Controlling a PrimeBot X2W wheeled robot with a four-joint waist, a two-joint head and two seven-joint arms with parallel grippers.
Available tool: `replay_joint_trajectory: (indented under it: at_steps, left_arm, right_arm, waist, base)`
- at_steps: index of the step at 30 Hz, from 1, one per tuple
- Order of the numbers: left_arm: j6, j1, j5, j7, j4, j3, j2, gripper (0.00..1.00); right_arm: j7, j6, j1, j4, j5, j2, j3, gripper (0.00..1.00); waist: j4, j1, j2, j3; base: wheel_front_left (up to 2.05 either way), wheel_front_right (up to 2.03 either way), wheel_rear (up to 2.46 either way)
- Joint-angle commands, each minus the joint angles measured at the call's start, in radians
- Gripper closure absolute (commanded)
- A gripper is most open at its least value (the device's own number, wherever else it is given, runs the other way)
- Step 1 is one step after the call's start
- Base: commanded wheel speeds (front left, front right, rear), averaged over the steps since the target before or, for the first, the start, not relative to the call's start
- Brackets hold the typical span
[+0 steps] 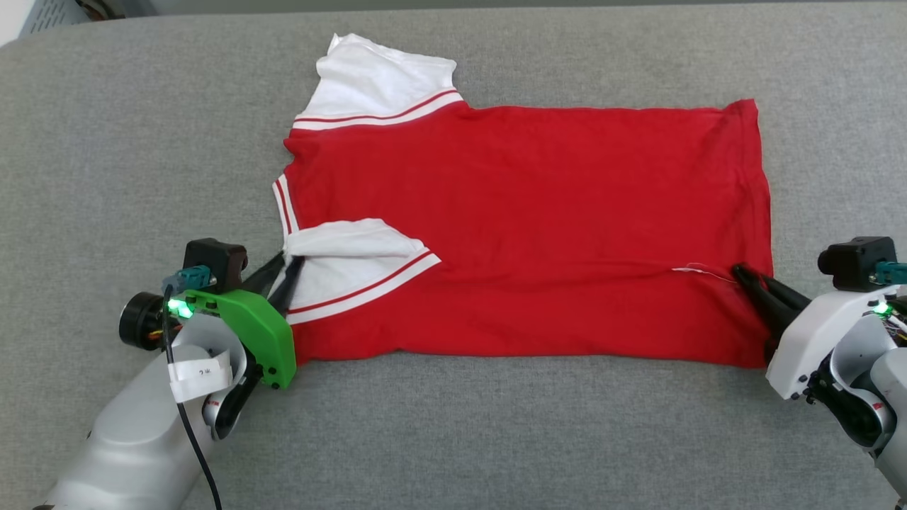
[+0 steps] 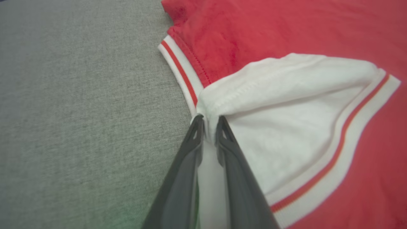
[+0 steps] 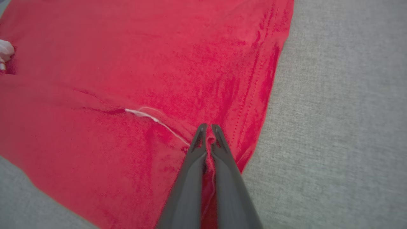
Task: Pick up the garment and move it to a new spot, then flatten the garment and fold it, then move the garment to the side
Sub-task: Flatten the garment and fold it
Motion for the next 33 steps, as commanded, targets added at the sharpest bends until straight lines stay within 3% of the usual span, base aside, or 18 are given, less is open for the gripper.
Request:
replay_joint_trajectory:
  at_steps: [1, 6, 10, 17, 23, 27, 33]
  left_arm:
    - [-0.005, 0.0, -0.002, 0.0, 0.014, -0.009, -0.003, 0.0]
    - [-0.006, -0.039, 0.012, -0.007, -0.027, -0.003, 0.028, 0.0]
    - [-0.014, -0.073, -0.011, 0.055, -0.093, 0.007, 0.074, 0.0]
    - [-0.028, -0.132, -0.12, 0.369, -0.241, -0.012, 0.174, 0.0]
    - [-0.033, -0.167, -0.241, 0.672, -0.328, -0.055, 0.219, 0.0]
    - [-0.034, -0.164, -0.296, 0.799, -0.338, -0.083, 0.228, 0.0]
    - [-0.031, -0.132, -0.329, 0.881, -0.298, -0.123, 0.212, 0.0]
  right_arm:
    - [-0.02, -0.001, -0.001, -0.001, 0.011, -0.006, 0.0, 0.0]
    - [-0.089, -0.001, 0.021, -0.035, 0.014, -0.031, -0.023, 0.0]
    - [-0.111, -0.001, 0.046, -0.061, 0.004, -0.046, -0.041, 0.0]
    - [-0.097, -0.001, 0.091, -0.093, -0.017, -0.049, -0.069, 0.0]
    - [-0.068, -0.001, 0.112, -0.111, -0.028, -0.039, -0.088, 0.0]
    - [-0.038, -0.001, 0.113, -0.13, -0.032, -0.033, -0.089, 0.0]
    - [-0.011, -0.001, 0.107, -0.147, -0.038, -0.024, -0.097, 0.0]
  waist:
    - [0.008, 0.0, 0.0, -0.024]
    - [0.024, 0.0, 0.0, -0.073]
    - [0.03, 0.0, 0.0, -0.106]
    - [0.037, 0.0, 0.0, -0.147]
    - [0.037, 0.0, 0.0, -0.154]
    - [0.027, 0.0, 0.0, -0.148]
    - [0.007, 0.0, 0.0, -0.133]
  base:
    - [0.0, 0.0, 0.0]
    - [0.0, 0.0, 0.0]
    - [0.0, 0.0, 0.0]
    - [0.0, 0.0, 0.0]
    - [0.0, 0.0, 0.0]
    - [0.0, 0.0, 0.0]
    - [0.0, 0.0, 0.0]
